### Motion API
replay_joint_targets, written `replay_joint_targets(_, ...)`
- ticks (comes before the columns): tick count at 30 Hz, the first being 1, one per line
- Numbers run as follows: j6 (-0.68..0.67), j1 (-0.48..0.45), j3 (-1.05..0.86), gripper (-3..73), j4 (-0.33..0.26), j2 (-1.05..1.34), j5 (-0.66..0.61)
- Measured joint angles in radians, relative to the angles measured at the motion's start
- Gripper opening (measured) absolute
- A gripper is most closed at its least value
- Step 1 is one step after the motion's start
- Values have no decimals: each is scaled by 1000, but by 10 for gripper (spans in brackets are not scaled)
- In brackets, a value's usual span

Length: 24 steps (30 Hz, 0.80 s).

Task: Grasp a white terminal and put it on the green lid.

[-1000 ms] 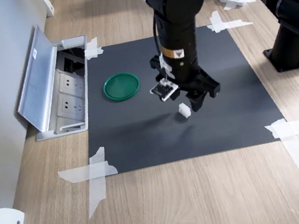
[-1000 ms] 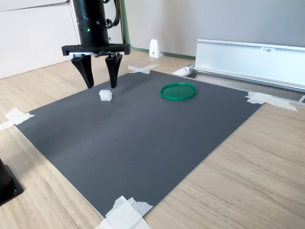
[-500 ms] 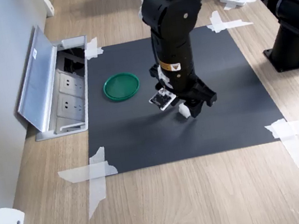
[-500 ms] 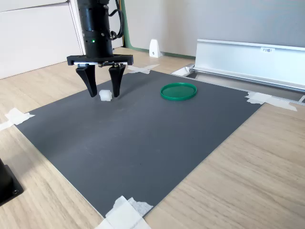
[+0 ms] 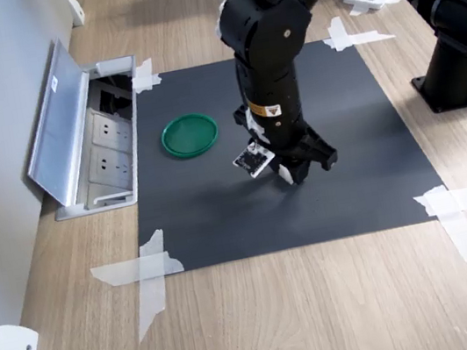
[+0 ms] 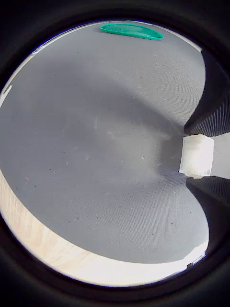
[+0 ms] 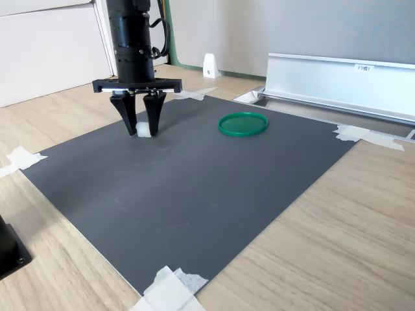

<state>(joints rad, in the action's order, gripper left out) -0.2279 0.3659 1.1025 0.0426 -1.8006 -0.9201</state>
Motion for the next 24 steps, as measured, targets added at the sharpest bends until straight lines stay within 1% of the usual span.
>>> replay_joint_targets(5,0,-3,28,318,-7,4,-19)
replay_joint_targets(8,0,-39,65,318,-17,24,-50)
replay_joint_targets(12,-11,-143,107,318,-20,49,-72)
replay_joint_targets(20,-124,-379,167,318,-11,36,-82)
replay_joint_targets(22,-146,-421,200,318,-6,7,-80)
replay_joint_targets(24,-157,-440,235,318,-6,-28,-80)
